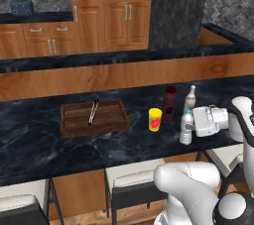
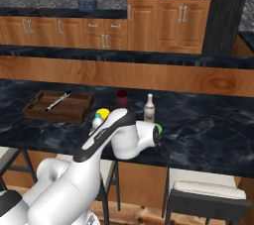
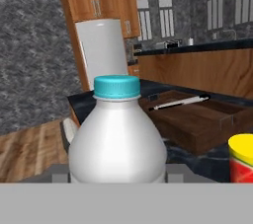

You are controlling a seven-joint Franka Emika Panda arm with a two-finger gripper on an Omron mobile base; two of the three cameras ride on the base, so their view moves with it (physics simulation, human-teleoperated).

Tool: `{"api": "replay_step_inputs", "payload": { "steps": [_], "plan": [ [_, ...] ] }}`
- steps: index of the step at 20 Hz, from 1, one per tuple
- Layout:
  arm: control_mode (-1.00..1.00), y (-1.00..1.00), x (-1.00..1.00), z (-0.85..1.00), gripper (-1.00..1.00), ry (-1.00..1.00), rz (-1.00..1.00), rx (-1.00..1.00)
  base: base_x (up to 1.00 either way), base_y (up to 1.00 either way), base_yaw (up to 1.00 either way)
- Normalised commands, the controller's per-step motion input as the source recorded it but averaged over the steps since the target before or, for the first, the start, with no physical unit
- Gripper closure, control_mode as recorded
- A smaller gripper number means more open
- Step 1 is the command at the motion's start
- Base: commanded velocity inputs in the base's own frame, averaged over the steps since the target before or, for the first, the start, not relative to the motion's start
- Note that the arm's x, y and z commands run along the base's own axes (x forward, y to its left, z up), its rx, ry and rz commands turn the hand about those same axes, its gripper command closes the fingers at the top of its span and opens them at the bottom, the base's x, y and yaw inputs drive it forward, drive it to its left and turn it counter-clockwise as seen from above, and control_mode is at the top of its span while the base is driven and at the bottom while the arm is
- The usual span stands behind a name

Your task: Place the drinks on the dining counter in a tight cluster.

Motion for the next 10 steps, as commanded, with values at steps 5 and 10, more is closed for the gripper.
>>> {"api": "replay_step_inputs", "payload": {
  "steps": [5,10],
  "plan": [
    [1.00,0.00,0.00,0.00,1.00,0.00,0.00,0.00,0.02,-0.01,0.01],
    [1.00,0.00,0.00,0.00,1.00,0.00,0.00,0.00,0.00,0.00,0.00]
  ]
}}
